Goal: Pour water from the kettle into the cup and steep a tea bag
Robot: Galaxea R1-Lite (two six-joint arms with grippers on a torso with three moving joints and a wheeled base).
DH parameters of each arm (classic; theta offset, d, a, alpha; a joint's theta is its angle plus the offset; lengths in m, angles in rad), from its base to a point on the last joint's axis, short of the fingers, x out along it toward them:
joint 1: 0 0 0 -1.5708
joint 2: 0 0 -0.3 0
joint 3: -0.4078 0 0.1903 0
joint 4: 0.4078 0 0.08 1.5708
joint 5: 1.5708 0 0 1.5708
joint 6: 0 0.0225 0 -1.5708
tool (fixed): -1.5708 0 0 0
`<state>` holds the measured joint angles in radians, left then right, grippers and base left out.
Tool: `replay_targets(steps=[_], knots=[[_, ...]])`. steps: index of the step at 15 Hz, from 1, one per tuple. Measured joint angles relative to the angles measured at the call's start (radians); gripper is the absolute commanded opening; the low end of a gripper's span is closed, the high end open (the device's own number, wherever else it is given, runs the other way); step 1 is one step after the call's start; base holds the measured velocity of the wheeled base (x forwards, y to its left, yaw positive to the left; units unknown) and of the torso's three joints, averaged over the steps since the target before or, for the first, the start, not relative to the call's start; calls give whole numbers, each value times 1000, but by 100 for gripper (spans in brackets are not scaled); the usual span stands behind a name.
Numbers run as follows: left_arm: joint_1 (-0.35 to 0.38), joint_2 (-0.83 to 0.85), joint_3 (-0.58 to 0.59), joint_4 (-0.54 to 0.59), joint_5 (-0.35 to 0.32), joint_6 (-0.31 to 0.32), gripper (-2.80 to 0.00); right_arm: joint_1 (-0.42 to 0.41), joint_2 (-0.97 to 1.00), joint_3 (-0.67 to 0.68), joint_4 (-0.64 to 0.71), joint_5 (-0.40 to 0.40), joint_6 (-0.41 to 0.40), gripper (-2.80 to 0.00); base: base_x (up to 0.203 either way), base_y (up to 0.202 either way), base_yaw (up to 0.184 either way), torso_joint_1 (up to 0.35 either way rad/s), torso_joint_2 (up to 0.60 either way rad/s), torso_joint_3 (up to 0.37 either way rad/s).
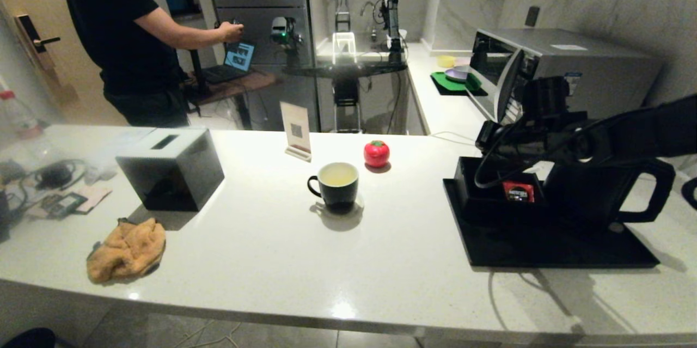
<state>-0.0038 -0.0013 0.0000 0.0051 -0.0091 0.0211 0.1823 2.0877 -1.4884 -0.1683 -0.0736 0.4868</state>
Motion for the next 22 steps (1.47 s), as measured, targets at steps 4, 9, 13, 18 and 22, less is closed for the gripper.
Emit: replay_targets(steps=[4, 9, 13, 18, 22], knots=[[0, 0, 0, 0, 0, 0, -280, 7, -45, 7, 3, -22, -3, -280, 0, 0, 0, 0, 0, 0], [1, 0, 0, 0, 0, 0, -280, 38, -106, 10, 0, -86, -9, -280, 0, 0, 0, 0, 0, 0], [1, 0, 0, 0, 0, 0, -280, 42, -166, 24, -4, -102, -81, -280, 0, 0, 0, 0, 0, 0], [0, 0, 0, 0, 0, 0, -280, 47, -240, 32, -5, -125, -130, -280, 0, 0, 0, 0, 0, 0], [1, 0, 0, 0, 0, 0, -280, 89, -288, 36, -4, -129, -173, -280, 0, 0, 0, 0, 0, 0]])
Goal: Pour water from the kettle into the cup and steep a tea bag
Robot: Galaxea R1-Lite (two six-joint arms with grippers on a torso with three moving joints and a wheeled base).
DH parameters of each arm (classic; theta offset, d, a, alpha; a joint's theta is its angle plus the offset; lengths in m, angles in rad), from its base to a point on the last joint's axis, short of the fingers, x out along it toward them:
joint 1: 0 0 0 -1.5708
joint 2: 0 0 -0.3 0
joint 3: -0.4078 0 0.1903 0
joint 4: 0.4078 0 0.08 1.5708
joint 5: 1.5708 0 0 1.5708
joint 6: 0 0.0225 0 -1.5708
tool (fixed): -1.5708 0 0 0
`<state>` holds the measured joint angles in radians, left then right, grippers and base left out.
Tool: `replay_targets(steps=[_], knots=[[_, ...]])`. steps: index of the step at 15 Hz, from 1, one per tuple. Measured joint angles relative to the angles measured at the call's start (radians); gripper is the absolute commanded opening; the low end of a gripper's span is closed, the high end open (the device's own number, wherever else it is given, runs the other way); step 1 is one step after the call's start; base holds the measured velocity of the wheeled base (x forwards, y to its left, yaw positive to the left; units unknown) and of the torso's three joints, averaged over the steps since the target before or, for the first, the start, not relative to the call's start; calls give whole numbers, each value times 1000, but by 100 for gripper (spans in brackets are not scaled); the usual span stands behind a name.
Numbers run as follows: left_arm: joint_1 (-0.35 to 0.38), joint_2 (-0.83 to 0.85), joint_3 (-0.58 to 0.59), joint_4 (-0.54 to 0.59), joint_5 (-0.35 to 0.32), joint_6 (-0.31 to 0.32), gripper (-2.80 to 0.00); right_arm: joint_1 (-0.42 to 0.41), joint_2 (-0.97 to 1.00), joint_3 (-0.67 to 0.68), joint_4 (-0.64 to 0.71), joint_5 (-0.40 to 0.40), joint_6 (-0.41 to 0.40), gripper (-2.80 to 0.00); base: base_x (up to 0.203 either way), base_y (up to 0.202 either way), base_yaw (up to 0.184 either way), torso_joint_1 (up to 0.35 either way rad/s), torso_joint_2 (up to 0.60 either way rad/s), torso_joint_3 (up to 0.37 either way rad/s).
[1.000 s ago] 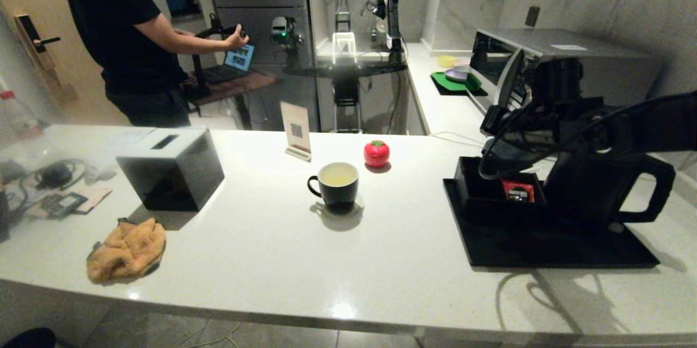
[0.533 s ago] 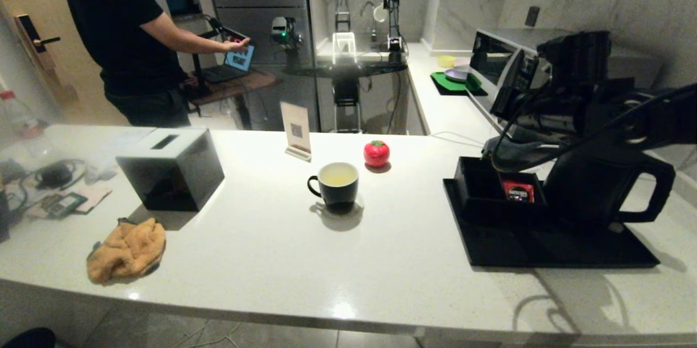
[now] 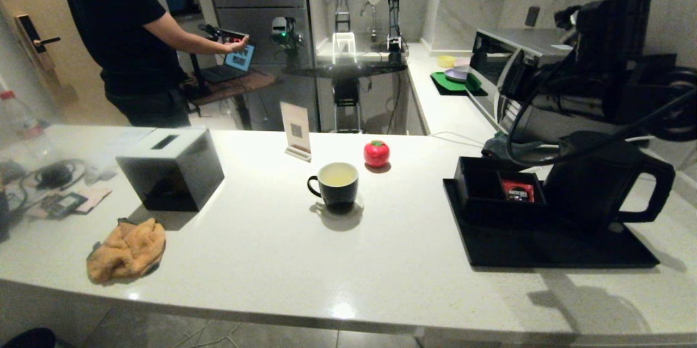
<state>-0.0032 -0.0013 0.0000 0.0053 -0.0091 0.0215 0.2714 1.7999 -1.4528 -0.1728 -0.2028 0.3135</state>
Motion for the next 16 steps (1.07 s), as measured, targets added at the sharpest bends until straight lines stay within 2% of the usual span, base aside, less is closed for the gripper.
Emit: replay_targets(steps=[4, 8, 16], knots=[[0, 0, 0, 0, 0, 0, -280, 111, -28, -11, -2, 0, -50, -280, 0, 0, 0, 0, 0, 0], [0, 0, 0, 0, 0, 0, -280, 234, -38, -13, -61, -37, -58, -280, 0, 0, 0, 0, 0, 0], [0, 0, 0, 0, 0, 0, -280, 332, -87, 21, -67, -39, -57, -280, 0, 0, 0, 0, 0, 0]])
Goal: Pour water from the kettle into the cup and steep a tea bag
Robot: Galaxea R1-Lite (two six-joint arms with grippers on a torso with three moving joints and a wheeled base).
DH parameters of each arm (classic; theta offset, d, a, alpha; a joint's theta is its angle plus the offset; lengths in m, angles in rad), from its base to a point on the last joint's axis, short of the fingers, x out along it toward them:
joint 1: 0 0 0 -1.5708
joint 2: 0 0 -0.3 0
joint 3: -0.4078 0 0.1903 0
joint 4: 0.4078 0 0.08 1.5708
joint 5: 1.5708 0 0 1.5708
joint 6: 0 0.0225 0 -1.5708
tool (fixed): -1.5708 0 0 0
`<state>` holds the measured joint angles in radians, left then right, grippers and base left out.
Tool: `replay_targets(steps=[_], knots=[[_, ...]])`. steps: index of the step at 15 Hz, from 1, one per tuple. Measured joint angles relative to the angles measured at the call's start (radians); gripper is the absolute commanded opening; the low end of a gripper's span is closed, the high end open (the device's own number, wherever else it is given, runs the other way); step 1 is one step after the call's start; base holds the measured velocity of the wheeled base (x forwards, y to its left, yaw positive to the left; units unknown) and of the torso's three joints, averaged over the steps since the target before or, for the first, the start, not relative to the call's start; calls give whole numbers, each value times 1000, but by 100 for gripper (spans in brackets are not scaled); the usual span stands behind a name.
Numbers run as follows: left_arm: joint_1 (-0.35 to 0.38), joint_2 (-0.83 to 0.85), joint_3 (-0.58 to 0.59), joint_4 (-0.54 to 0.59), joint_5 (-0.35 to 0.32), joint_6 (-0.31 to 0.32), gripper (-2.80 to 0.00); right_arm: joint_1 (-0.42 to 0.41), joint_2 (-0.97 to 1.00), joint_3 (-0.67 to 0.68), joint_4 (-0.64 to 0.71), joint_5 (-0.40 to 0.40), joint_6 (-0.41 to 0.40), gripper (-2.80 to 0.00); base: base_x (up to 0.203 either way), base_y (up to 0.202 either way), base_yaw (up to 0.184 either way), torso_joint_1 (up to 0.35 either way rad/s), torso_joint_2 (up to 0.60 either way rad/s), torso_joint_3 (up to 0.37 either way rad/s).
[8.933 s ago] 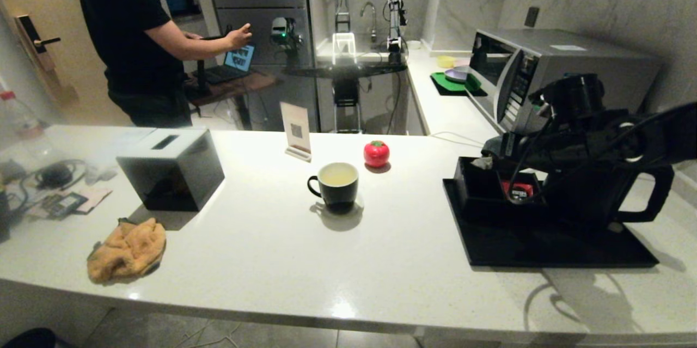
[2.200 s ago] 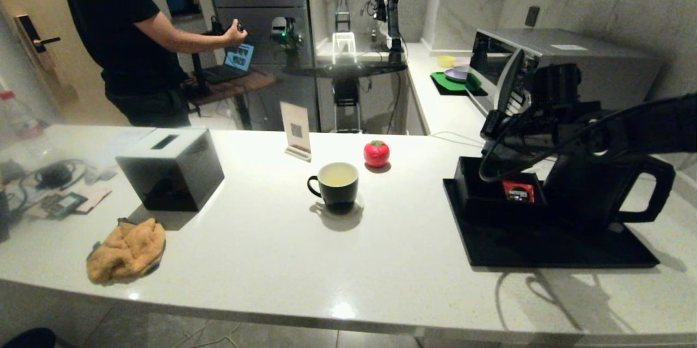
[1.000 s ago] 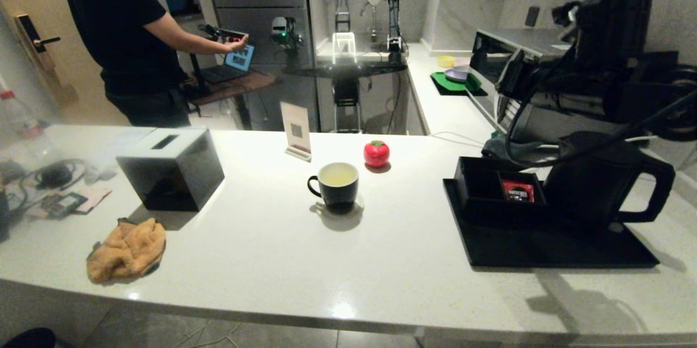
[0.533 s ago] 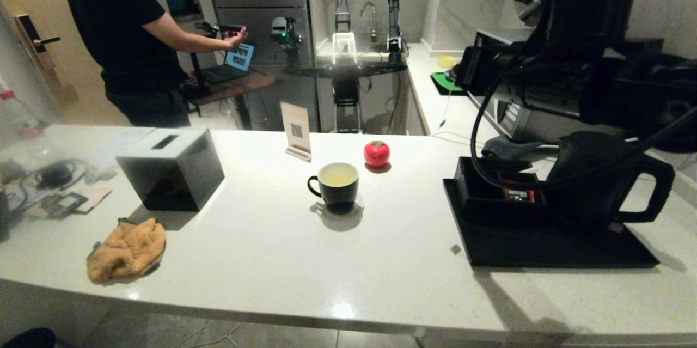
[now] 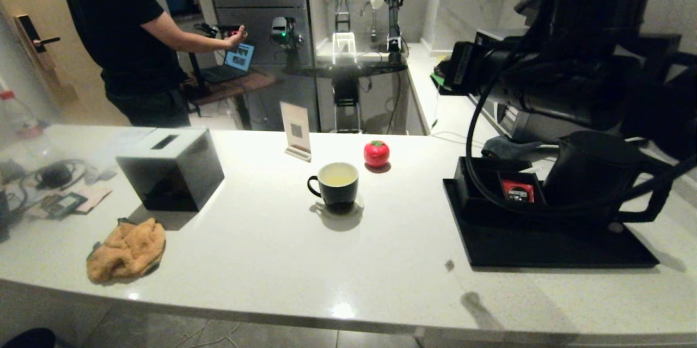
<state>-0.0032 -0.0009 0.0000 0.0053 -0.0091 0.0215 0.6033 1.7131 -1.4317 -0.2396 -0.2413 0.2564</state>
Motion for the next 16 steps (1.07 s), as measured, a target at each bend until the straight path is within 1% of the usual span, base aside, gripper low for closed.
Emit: replay_targets(steps=[4, 9, 12, 16], knots=[[0, 0, 0, 0, 0, 0, -280, 60, -26, 14, 0, -1, -3, -280, 0, 0, 0, 0, 0, 0], [0, 0, -1, -2, 0, -2, -280, 123, -76, 92, -3, -1, -51, -280, 0, 0, 0, 0, 0, 0], [0, 0, -1, -1, -12, -1, -280, 159, -93, 122, -39, -2, -57, -280, 0, 0, 0, 0, 0, 0], [0, 0, -2, 0, -14, 0, -280, 208, -104, 173, -104, 4, -114, -280, 0, 0, 0, 0, 0, 0]])
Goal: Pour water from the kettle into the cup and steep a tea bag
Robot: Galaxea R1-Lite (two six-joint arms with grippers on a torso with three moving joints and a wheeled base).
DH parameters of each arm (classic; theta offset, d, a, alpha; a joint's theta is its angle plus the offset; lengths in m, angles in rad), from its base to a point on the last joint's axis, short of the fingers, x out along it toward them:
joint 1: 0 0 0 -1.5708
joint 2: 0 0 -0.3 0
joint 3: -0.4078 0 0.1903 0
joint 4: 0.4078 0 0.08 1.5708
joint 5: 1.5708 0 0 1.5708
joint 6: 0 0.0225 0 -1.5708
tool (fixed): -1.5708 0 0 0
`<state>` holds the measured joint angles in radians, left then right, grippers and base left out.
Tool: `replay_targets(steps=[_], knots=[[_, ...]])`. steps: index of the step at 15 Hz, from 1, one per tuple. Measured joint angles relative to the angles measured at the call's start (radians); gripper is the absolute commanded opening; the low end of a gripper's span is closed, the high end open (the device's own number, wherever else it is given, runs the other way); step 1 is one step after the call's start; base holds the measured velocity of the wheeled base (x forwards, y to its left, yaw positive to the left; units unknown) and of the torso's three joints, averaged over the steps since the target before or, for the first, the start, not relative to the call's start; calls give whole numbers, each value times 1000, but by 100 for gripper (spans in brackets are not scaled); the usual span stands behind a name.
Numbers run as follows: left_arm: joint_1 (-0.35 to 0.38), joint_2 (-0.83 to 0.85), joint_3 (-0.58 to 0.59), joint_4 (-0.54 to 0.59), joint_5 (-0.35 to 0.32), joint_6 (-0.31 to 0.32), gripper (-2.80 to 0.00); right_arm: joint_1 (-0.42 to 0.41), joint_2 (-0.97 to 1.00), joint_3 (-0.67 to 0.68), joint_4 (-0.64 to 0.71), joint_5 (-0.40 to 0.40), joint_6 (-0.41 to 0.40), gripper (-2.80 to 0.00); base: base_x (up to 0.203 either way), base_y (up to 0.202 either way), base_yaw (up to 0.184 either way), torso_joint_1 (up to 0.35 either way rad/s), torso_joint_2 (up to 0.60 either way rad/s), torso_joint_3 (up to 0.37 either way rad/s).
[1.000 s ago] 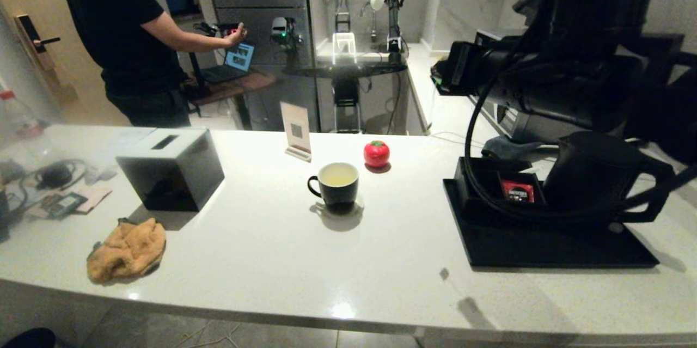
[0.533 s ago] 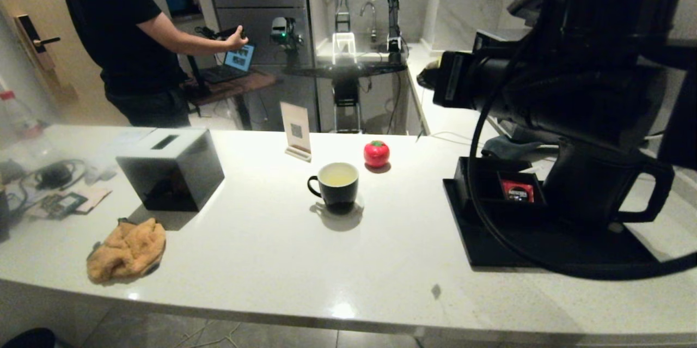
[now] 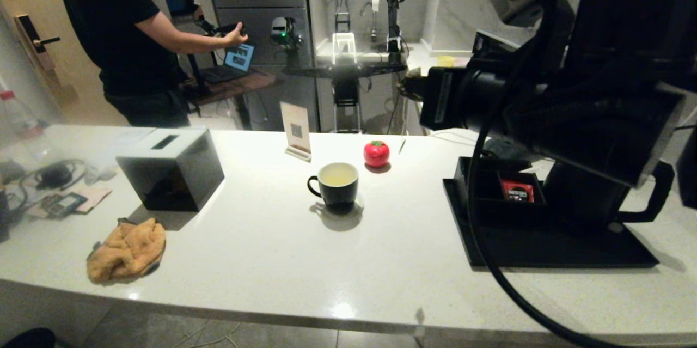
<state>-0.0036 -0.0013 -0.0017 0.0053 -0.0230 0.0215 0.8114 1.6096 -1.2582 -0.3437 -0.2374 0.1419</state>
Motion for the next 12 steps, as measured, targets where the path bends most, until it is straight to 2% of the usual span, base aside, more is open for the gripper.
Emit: replay_targets(steps=[7, 10, 11, 12], knots=[[0, 0, 0, 2, 0, -1, -280, 140, 11, 35, -48, 16, -35, -280, 0, 0, 0, 0, 0, 0], [0, 0, -6, 31, -2, -5, -280, 172, 25, 39, -60, 16, -52, -280, 0, 0, 0, 0, 0, 0], [0, 0, -7, 31, -2, -9, 0, 181, 32, 39, -60, 16, -52, -280, 0, 0, 0, 0, 0, 0], [0, 0, -8, 32, -2, -10, 0, 189, 38, 39, -60, 16, -52, -280, 0, 0, 0, 0, 0, 0]])
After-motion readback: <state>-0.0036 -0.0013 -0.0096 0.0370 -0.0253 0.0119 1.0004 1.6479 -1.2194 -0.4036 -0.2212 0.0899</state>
